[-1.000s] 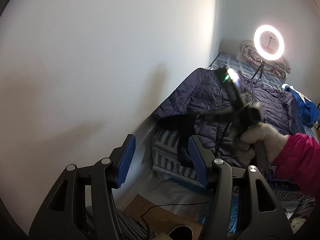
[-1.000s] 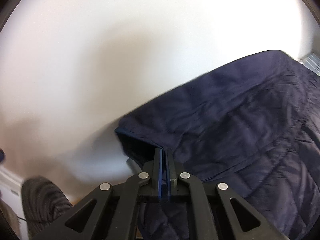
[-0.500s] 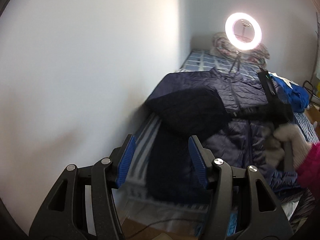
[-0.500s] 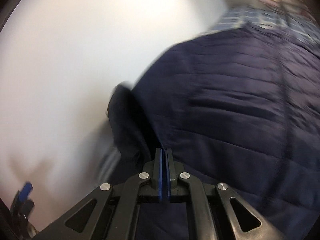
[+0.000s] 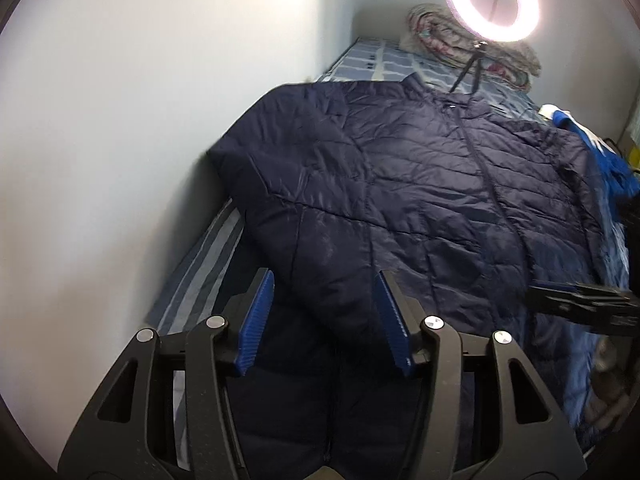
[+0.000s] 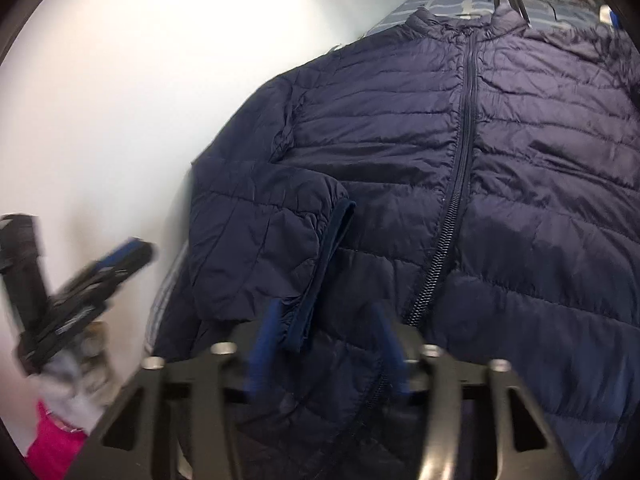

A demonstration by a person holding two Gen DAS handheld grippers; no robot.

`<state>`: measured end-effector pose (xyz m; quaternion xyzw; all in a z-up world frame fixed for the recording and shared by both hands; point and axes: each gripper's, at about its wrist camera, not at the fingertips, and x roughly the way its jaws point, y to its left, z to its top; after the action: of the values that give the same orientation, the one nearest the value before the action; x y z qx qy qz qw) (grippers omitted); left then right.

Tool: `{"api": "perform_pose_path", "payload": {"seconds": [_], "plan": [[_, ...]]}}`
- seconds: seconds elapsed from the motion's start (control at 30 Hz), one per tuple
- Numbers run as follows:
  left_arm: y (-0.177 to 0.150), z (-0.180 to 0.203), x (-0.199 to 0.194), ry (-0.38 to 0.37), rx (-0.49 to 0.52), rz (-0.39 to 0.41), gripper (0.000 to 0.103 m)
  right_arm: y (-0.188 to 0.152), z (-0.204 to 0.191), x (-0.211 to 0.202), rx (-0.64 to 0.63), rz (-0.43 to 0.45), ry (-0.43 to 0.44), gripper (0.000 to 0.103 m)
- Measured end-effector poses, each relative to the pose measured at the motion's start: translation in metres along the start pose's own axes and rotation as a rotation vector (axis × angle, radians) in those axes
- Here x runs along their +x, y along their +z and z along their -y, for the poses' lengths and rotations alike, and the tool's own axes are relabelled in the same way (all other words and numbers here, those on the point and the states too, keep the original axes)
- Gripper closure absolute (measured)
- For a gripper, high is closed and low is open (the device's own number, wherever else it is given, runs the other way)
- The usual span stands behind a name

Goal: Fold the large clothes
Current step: 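Carry the held sleeve across the jacket body with the right gripper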

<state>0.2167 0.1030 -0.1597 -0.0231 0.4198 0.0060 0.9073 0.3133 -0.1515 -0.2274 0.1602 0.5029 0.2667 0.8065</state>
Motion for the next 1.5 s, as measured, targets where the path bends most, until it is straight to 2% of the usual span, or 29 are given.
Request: {"api": "perform_pose_path", "payload": {"seconds": [0.03, 0.07, 0.17, 0.23, 0.27, 0.33, 0.4, 0.43, 0.57, 0.67, 0.73, 0.87, 0.93, 1.03, 1.2, 1.5], "plan": [[0.001, 0.003, 0.004, 0.009, -0.002, -0.001, 0.048, 0.006, 0.006, 0.005, 0.008, -0.001, 0.01, 0.027], [0.001, 0.003, 0.007, 0.008, -0.006, -0.002, 0.049, 0.008, 0.009, 0.009, 0.021, -0.007, 0.027, 0.024], [0.005, 0.008, 0.011, -0.003, -0.006, 0.004, 0.048, 0.021, 0.014, 0.03, 0.058, -0.031, 0.069, 0.024], [0.008, 0.006, 0.006, 0.008, 0.0, 0.024, 0.049, 0.026, 0.011, 0.043, 0.069, -0.052, 0.074, 0.029], [0.012, 0.011, 0.007, 0.016, 0.0, 0.036, 0.049, 0.028, 0.008, 0.052, 0.07, -0.067, 0.063, 0.035], [0.016, 0.007, 0.001, 0.027, -0.009, 0.059, 0.048, 0.033, 0.005, 0.066, 0.064, -0.102, 0.056, 0.081], [0.021, 0.002, -0.004, 0.044, -0.02, 0.086, 0.048, 0.036, -0.001, 0.07, 0.047, -0.115, 0.034, 0.098], [0.023, -0.002, -0.007, 0.048, -0.027, 0.096, 0.048, 0.039, -0.004, 0.067, 0.028, -0.103, 0.028, 0.1], [0.028, -0.009, -0.01, 0.053, -0.05, 0.114, 0.048, 0.063, -0.006, 0.034, -0.038, -0.004, -0.024, 0.101], [0.033, -0.01, -0.01, 0.023, -0.077, 0.118, 0.048, 0.085, 0.003, 0.003, -0.053, 0.081, -0.074, 0.102], [0.037, -0.005, -0.007, 0.022, -0.07, 0.119, 0.048, 0.099, 0.011, -0.018, -0.065, 0.139, -0.119, 0.102], [0.041, 0.006, 0.005, 0.028, -0.054, 0.102, 0.048, 0.118, 0.048, -0.056, -0.045, 0.24, -0.263, 0.102], [0.043, 0.011, 0.012, 0.022, -0.053, 0.09, 0.048, 0.12, 0.071, -0.064, -0.008, 0.254, -0.313, 0.102], [0.047, 0.021, 0.022, 0.008, -0.039, 0.073, 0.048, 0.116, 0.104, -0.066, 0.045, 0.232, -0.342, 0.102], [0.053, 0.034, 0.031, 0.01, -0.006, 0.063, 0.048, 0.11, 0.127, -0.06, 0.051, 0.213, -0.392, 0.102], [0.051, 0.032, 0.031, 0.017, -0.004, 0.063, 0.048, 0.149, 0.164, -0.062, 0.126, 0.268, -0.478, 0.102]]}}
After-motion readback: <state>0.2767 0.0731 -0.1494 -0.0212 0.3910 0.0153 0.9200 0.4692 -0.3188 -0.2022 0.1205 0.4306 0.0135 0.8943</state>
